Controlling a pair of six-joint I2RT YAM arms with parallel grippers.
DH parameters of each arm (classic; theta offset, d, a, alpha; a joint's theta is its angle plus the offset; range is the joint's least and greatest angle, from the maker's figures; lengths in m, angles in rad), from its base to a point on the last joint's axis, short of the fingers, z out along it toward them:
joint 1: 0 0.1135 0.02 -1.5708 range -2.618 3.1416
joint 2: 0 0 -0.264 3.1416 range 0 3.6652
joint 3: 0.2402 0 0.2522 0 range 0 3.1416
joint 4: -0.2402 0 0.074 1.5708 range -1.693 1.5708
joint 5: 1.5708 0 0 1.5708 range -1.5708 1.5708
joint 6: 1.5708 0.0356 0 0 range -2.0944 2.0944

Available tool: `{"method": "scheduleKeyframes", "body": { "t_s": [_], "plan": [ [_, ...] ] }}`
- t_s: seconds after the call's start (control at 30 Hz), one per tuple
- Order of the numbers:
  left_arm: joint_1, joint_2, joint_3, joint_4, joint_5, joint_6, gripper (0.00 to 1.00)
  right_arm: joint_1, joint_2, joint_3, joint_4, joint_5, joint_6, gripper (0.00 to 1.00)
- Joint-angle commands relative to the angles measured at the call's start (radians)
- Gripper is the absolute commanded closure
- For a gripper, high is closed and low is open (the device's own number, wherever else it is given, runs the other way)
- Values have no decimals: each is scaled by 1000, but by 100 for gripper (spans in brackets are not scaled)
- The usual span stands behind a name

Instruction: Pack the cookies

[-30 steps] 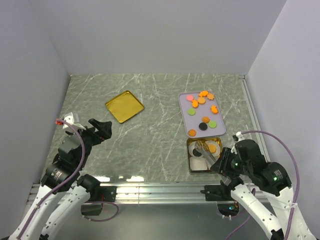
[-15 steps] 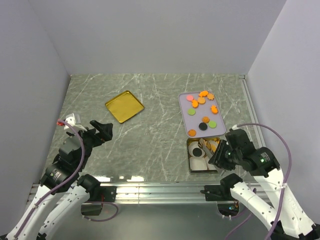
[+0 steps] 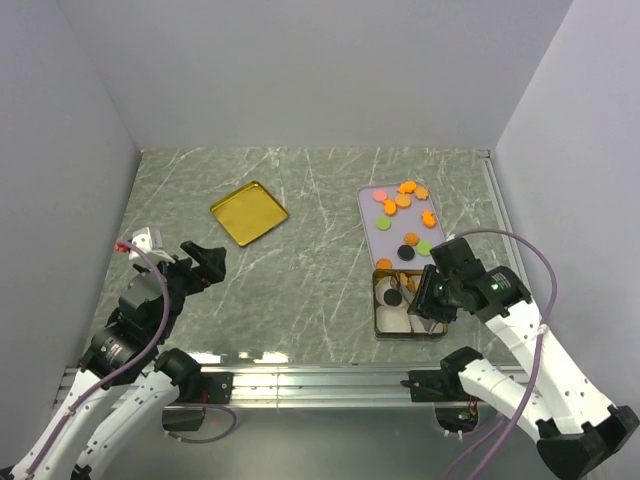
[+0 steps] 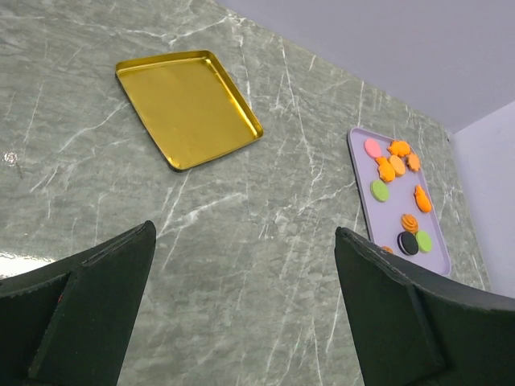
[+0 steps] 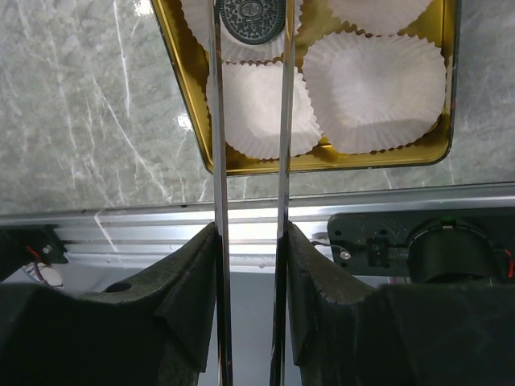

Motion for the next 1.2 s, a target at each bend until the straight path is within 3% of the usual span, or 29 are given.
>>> {"method": "scheduleKeyframes", "body": {
  "t_s": [0.0,0.77,1.17],
  "plan": [
    [-3,-4,28,11,-21,-14,1,-6,21,33,87,29,-21,60],
    [-5,28,28,11,-28,-12,1,-180,288,205,228,9,-194,61],
    [-5,32,23,20,-24,-9,1,-180,184,170,127,-38,-222,61]
  ]
}}
